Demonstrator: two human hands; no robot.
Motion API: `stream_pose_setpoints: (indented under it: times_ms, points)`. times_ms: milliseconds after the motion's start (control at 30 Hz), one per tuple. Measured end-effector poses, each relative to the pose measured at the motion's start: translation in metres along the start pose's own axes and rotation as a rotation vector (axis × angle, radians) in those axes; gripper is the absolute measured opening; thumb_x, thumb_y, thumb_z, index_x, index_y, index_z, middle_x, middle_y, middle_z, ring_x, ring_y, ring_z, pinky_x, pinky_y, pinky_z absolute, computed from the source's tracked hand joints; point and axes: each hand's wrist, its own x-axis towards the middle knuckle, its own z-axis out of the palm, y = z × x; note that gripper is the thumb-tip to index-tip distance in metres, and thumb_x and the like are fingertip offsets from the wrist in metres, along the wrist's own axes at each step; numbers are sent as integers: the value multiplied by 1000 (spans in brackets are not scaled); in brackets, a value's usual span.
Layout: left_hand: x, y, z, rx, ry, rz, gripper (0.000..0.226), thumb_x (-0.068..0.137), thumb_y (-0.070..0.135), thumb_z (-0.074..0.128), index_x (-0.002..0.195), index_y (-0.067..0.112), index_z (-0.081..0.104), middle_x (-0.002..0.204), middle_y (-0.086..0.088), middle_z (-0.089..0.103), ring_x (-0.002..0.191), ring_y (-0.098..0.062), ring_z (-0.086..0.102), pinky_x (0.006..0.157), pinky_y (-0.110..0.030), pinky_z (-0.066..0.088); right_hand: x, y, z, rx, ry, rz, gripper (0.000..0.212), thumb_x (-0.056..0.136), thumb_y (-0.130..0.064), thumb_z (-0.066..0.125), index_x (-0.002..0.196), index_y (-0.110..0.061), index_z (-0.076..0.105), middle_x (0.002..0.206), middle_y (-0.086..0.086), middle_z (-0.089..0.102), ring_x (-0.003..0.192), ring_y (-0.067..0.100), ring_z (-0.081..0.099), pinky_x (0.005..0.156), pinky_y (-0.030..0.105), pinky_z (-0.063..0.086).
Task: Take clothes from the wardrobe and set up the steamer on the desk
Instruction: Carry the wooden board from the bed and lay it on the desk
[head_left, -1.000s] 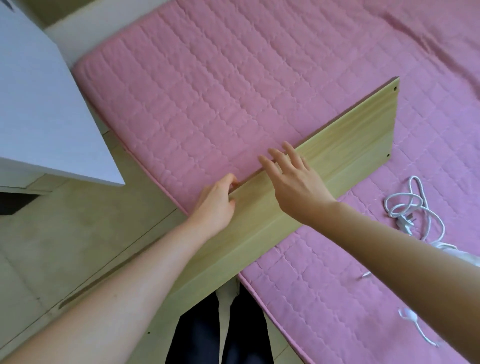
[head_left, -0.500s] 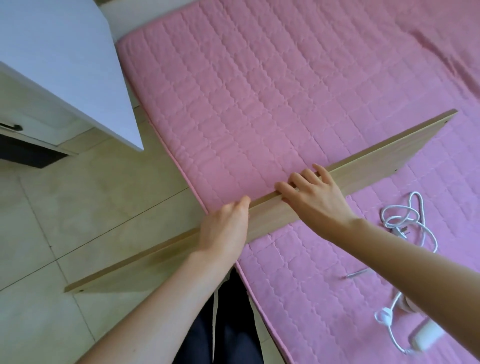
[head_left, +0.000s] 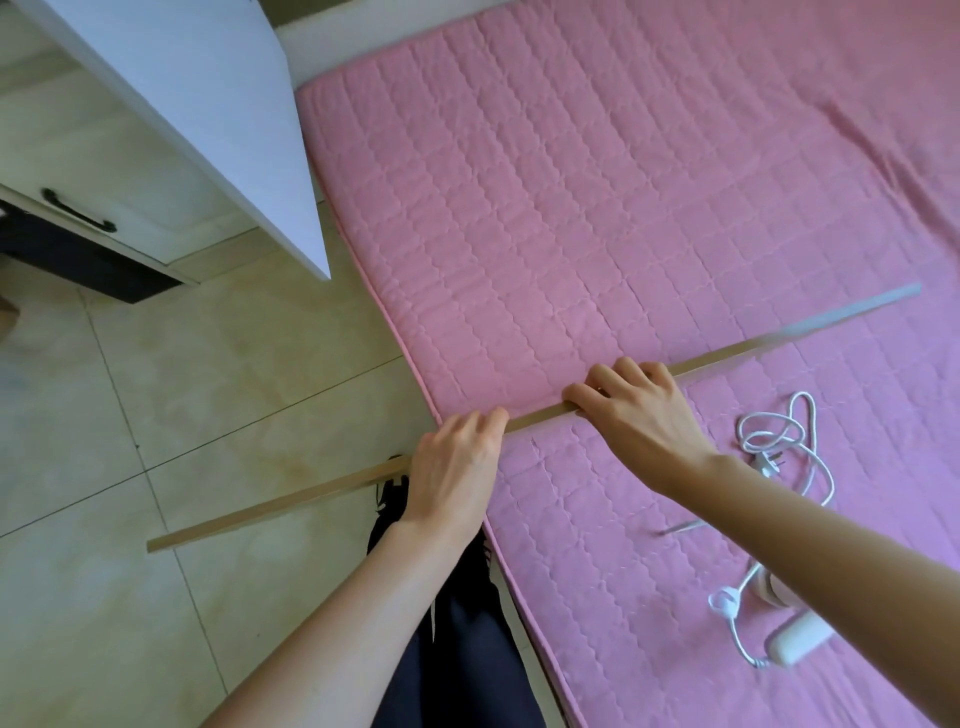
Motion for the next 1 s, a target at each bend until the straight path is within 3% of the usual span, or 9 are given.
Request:
stream_pose_setpoints:
  times_ms: [233, 367, 500, 733, 867, 1000]
  points:
    - [-27, -20, -66, -22, 103, -72, 32, 72, 8, 79, 96, 24, 63, 75, 8, 64, 71, -19, 61, 60, -32, 41, 13, -34, -56, 74, 49, -38, 32, 79, -7, 73, 102, -25, 60, 85, -5, 53, 74, 21, 46, 62, 35, 39]
    - [-47, -31, -112, -59, 215, -104, 24, 77, 18, 77, 97, 24, 66, 79, 9, 67, 77, -19, 62, 87, -41, 47, 22, -56, -99, 110, 100, -72, 24, 83, -11, 71, 101, -25, 62, 83, -5, 52, 72, 21, 47, 61, 34, 38]
    - [-72, -40, -156, -68, 322, -111, 14, 82, 23, 70, 97, 22, 68, 85, 11, 68, 81, -18, 62, 104, -45, 37, 27, -79, -141, 149, 126, -112, 16, 87, -13, 67, 99, -23, 63, 80, -5, 53, 70, 21, 47, 61, 33, 39]
    - [-115, -57, -209, -83, 399, -175, 13, 86, 23, 67, 99, 19, 68, 92, 9, 69, 85, -19, 61, 104, -44, 36, 36, -120, -192, 187, 139, -197, 21, 87, -10, 65, 103, -23, 65, 81, -5, 54, 72, 21, 47, 61, 34, 38]
    - [-140, -74, -222, -86, 417, -243, 15, 84, 20, 71, 99, 17, 69, 89, 7, 69, 83, -22, 61, 94, -40, 40, 45, -150, -206, 223, 163, -227, 24, 83, -6, 67, 102, -21, 66, 82, -3, 56, 72, 22, 46, 59, 33, 37]
    - [-168, -92, -225, -102, 425, -323, 17, 84, 20, 70, 100, 17, 69, 90, 7, 69, 85, -21, 61, 89, -39, 41, 54, -182, -211, 256, 173, -302, 13, 88, -15, 65, 101, -21, 66, 82, -3, 56, 72, 23, 47, 60, 35, 38]
